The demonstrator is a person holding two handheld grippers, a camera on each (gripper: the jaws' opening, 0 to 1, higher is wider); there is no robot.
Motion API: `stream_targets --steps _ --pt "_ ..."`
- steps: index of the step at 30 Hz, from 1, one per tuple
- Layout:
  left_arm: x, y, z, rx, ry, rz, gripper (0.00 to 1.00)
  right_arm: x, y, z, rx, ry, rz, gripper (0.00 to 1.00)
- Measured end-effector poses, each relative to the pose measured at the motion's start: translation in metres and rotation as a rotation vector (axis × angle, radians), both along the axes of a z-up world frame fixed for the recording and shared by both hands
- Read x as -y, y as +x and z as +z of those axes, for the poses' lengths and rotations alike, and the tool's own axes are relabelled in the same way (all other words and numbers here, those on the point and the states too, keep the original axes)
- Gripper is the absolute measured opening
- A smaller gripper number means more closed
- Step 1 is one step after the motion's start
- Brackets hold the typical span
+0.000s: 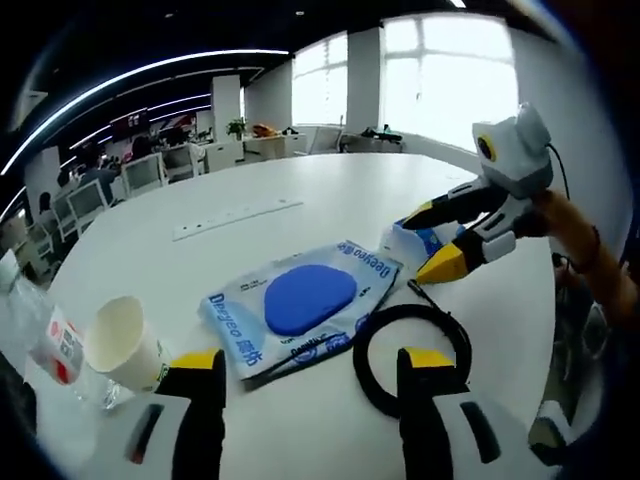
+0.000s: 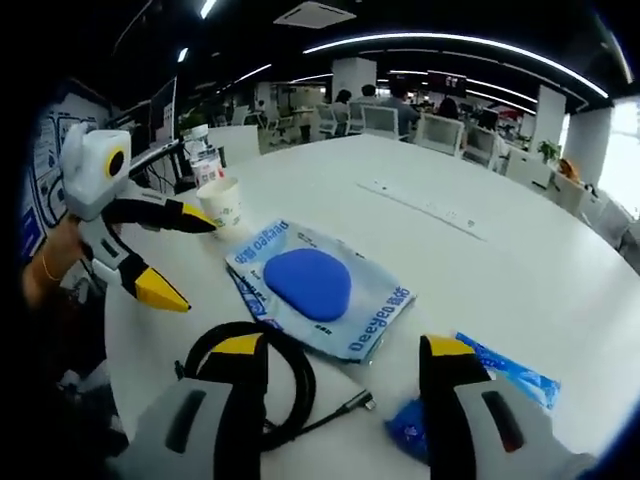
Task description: Arrange the tabletop items into an orderly group along one side of the table until the central work area is clear of visible clutter.
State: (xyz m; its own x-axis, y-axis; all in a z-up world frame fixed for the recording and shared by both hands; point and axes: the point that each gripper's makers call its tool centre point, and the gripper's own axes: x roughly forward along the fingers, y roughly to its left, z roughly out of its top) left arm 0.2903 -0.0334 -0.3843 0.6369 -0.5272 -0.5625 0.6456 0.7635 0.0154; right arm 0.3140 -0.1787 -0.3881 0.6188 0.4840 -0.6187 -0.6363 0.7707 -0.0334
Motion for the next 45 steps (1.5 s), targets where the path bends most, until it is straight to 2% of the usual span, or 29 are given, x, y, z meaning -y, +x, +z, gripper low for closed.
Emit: stream_targets --steps 3,6,10,11,13,18,21,24,26,30,34,38,42,45 --pt "-0.004 0.000 0.001 0.006 -0.005 -0.002 0.70 -0.002 -0.010 0.001 -0.023 0.051 -0.005 0.60" --pt "-0.010 -0.004 0.002 0.006 0.007 0.002 0.72 -0.003 -0.019 0.001 -0.012 0.040 0.003 0.61" --pt "-0.015 -0.013 0.006 -0.004 -0.019 0.010 0.73 0.000 -0.027 0.000 0.017 -0.008 0.011 0.60" --pt "-0.014 -0.015 0.007 -0.001 -0.044 0.011 0.73 0.000 -0.027 -0.001 0.014 -0.011 0.010 0.61" --pt "-0.014 -0.023 0.005 -0.033 -0.081 0.026 0.73 0.001 -0.030 -0.004 -0.007 -0.014 0.007 0.60" --pt "-0.024 -0.045 -0.003 -0.036 -0.087 0.026 0.73 0.004 -0.041 -0.008 -0.012 -0.029 0.006 0.60" --pt "-0.033 -0.048 0.001 -0.023 -0.110 0.043 0.74 0.003 -0.047 -0.006 -0.001 -0.009 0.017 0.62" --pt "-0.048 -0.046 0.008 0.059 -0.097 0.076 0.74 0.003 -0.058 -0.005 0.005 0.011 0.017 0.62" --pt "-0.055 -0.047 0.009 0.074 -0.095 0.090 0.74 0.005 -0.064 -0.006 0.001 0.019 0.015 0.62" --pt "-0.062 -0.050 0.007 0.062 -0.119 0.100 0.74 0.013 -0.072 -0.011 0.005 0.006 0.000 0.61" --pt "-0.067 -0.052 0.006 0.068 -0.108 0.105 0.74 0.020 -0.079 -0.012 0.006 0.001 -0.008 0.61" --pt "-0.072 -0.055 0.013 0.084 -0.140 0.097 0.74 0.027 -0.086 -0.011 0.016 0.008 -0.022 0.61" --pt "-0.079 -0.059 0.012 0.091 -0.124 0.096 0.74 0.039 -0.096 -0.012 0.047 -0.034 -0.045 0.62" --pt "-0.087 -0.067 0.011 0.087 -0.125 0.090 0.74 0.046 -0.103 -0.010 0.051 -0.009 -0.066 0.61"
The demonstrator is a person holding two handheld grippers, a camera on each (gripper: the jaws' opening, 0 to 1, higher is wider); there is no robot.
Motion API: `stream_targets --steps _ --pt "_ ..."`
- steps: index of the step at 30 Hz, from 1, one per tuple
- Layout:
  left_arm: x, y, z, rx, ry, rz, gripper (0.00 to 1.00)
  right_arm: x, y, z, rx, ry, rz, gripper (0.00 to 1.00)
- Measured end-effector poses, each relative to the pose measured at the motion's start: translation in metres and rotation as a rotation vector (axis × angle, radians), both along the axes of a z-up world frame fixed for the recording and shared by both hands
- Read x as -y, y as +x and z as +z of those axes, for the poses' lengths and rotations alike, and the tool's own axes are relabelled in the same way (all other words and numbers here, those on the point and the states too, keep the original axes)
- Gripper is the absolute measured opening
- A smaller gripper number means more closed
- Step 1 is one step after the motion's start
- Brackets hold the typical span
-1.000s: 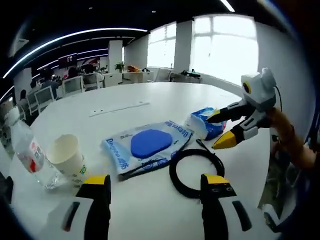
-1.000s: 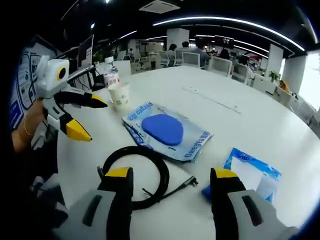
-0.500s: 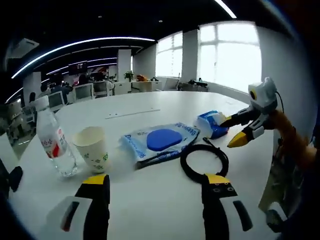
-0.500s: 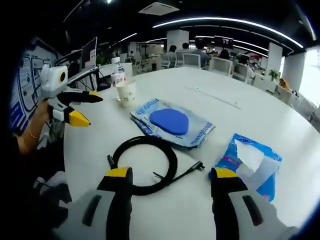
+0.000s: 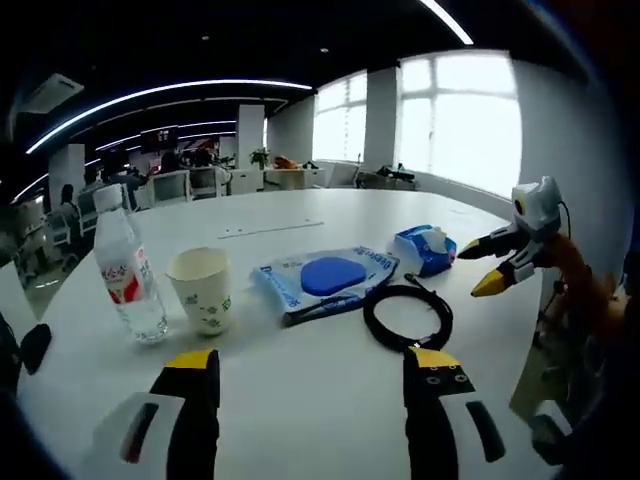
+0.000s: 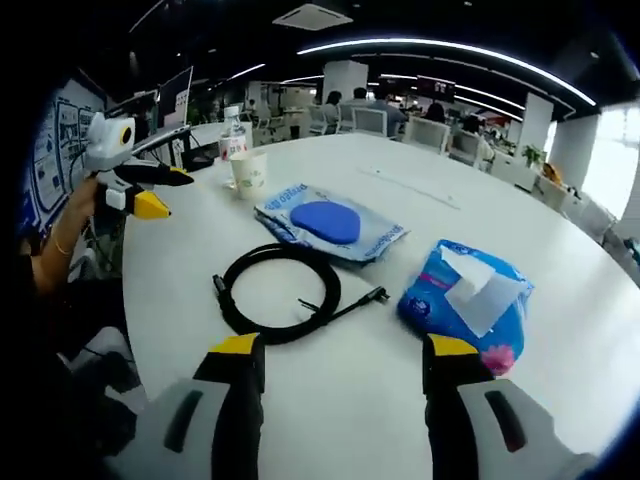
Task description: Arrange the tabletop items into an orderly group along one side of the table until the central work area is clear of visible clutter.
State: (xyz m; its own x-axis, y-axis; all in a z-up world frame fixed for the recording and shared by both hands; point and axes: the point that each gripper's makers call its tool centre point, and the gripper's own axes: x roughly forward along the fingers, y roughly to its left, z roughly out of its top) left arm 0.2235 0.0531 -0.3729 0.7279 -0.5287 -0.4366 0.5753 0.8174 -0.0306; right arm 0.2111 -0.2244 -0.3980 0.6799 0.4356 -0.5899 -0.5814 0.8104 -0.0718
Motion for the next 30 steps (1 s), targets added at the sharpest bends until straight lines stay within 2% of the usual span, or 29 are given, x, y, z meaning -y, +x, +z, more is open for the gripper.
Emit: stream_targets --steps 3,7,10,13,14,17,22,26,30 --pt "-0.004 -0.009 0.000 0.013 0.008 -0.006 0.75 0.004 -0.010 -0.001 -0.004 0.011 -0.005 0.61" --pt "-0.016 -0.019 0.002 0.056 0.043 0.005 0.76 0.013 -0.022 0.000 0.030 -0.026 -0.020 0.62" --pt "-0.023 -0.026 0.006 0.070 0.024 0.019 0.77 0.011 -0.034 0.002 0.037 0.001 -0.012 0.64" --pt "-0.024 -0.034 0.007 0.080 0.014 0.012 0.79 0.008 -0.044 0.004 0.046 0.010 -0.013 0.65" --pt "-0.024 -0.037 0.008 0.101 0.028 0.005 0.80 0.008 -0.047 0.004 0.052 0.006 -0.015 0.65" --pt "-0.026 -0.044 0.006 0.114 0.058 0.000 0.84 0.008 -0.053 0.007 0.060 0.009 -0.015 0.67" --pt "-0.020 -0.057 0.013 0.146 0.038 -0.049 0.92 0.009 -0.064 0.016 0.091 0.036 -0.026 0.69" --pt "-0.019 -0.061 0.011 0.157 0.072 -0.054 0.98 0.009 -0.070 0.017 0.097 0.031 -0.025 0.69" --pt "-0.023 -0.062 0.003 0.114 0.074 -0.037 1.00 0.008 -0.075 0.014 0.079 0.040 -0.022 0.71"
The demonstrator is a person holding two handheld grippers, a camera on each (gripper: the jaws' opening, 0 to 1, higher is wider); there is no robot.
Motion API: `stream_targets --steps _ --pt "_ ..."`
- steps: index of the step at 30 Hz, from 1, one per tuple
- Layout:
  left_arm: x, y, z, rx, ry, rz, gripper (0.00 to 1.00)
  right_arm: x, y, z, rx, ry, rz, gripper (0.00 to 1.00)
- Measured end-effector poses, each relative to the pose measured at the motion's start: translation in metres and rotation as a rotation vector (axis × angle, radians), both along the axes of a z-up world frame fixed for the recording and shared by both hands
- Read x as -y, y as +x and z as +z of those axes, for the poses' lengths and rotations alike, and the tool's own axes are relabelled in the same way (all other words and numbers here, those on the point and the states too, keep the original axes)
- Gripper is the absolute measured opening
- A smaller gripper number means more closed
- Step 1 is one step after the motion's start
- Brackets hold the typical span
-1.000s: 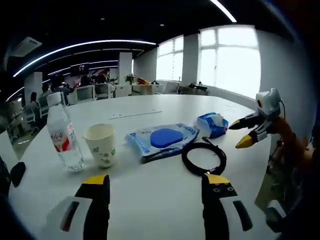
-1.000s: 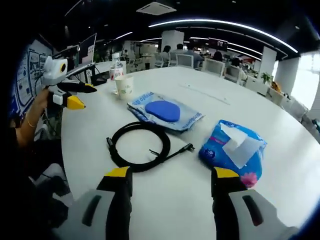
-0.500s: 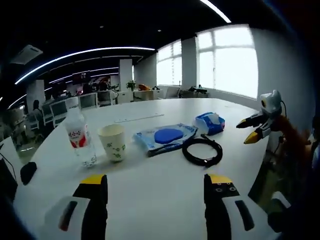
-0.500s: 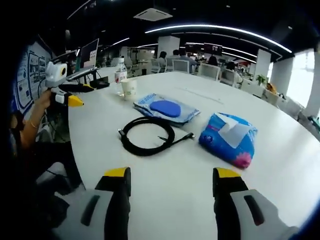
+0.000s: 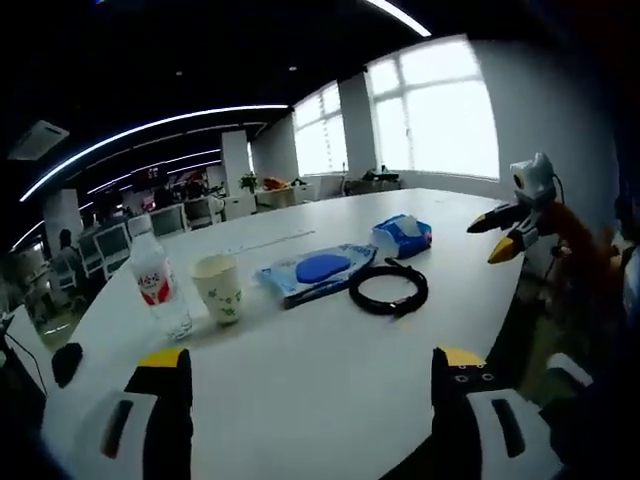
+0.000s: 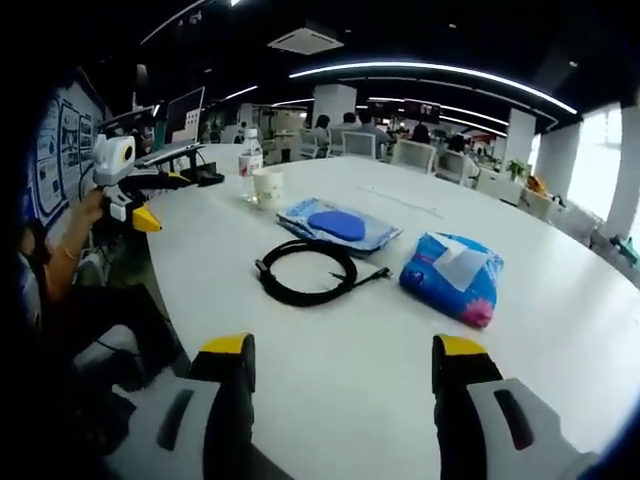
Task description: Arrange the tabletop items into an orderly group along one side of the table until the central work area is clear of visible clutter.
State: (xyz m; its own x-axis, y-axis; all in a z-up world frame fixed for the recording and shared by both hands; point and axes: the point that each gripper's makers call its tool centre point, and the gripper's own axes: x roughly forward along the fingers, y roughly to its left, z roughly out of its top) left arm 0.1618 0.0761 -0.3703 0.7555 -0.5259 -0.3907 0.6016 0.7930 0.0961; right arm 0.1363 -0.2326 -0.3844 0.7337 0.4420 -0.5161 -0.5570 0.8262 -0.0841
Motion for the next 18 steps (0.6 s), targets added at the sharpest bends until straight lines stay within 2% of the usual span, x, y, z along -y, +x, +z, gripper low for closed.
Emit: stream_targets --steps 6,11,18 --pt "-0.014 -0.001 0.003 0.009 -0.007 0.042 1.00 0.007 0.000 0.003 0.030 -0.025 -0.020 0.73" --pt "-0.025 -0.005 0.015 0.046 -0.047 0.070 1.00 0.008 -0.004 0.017 0.065 0.033 -0.026 0.76" --pt "-0.028 -0.010 0.018 0.060 -0.051 0.075 1.00 0.007 -0.014 0.027 0.068 0.044 -0.024 0.77"
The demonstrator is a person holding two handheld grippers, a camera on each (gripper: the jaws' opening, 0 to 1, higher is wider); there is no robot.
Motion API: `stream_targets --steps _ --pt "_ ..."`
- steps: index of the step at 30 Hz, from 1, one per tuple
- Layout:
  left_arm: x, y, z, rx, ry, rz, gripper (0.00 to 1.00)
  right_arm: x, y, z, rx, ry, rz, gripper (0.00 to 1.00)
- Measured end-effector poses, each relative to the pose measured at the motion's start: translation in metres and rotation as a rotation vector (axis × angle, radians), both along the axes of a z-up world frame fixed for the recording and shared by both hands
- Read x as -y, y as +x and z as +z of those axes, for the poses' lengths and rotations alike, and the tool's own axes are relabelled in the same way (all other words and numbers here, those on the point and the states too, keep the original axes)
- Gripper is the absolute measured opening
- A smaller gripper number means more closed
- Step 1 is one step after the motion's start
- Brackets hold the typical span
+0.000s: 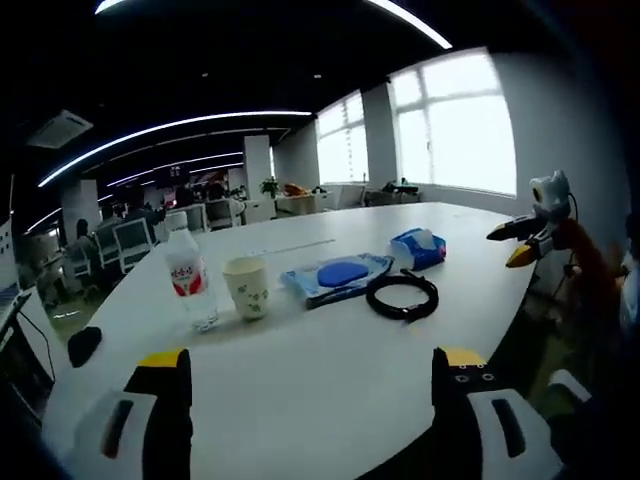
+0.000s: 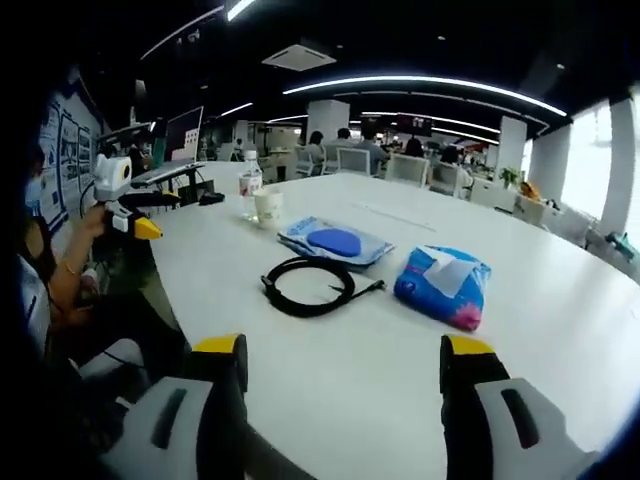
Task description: Arrange the tabletop items into an orderly group along one side of the table until the central work area is clear of visible clutter.
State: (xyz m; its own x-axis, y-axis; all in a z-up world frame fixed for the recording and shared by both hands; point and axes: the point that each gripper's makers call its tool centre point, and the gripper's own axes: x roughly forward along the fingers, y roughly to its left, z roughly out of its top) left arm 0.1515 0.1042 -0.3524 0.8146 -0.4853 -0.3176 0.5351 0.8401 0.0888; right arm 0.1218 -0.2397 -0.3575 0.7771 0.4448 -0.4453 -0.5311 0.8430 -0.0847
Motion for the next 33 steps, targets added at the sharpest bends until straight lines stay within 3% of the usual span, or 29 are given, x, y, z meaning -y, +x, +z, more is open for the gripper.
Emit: stream_targets --steps 4,8,16,19,25,33 --pt "0.002 0.000 -0.001 0.014 -0.041 0.005 1.00 0.001 -0.004 -0.001 0.007 -0.023 -0.003 0.78" --pt "-0.001 -0.001 -0.007 0.009 -0.039 0.018 1.00 0.003 -0.008 -0.004 0.003 -0.025 -0.008 0.79" --pt "-0.010 -0.007 -0.005 0.017 -0.043 0.036 1.00 0.001 -0.015 0.000 0.013 0.039 -0.011 0.83" --pt "-0.009 -0.011 -0.008 0.022 -0.035 0.035 1.00 -0.001 -0.014 -0.003 0.019 0.041 -0.003 0.91" --pt "-0.010 -0.012 -0.025 0.018 0.046 0.039 1.00 -0.005 -0.010 -0.010 0.022 0.058 -0.006 0.96" --pt "-0.003 -0.017 -0.026 0.040 0.045 0.022 1.00 -0.007 -0.005 -0.012 0.032 0.066 -0.009 0.97"
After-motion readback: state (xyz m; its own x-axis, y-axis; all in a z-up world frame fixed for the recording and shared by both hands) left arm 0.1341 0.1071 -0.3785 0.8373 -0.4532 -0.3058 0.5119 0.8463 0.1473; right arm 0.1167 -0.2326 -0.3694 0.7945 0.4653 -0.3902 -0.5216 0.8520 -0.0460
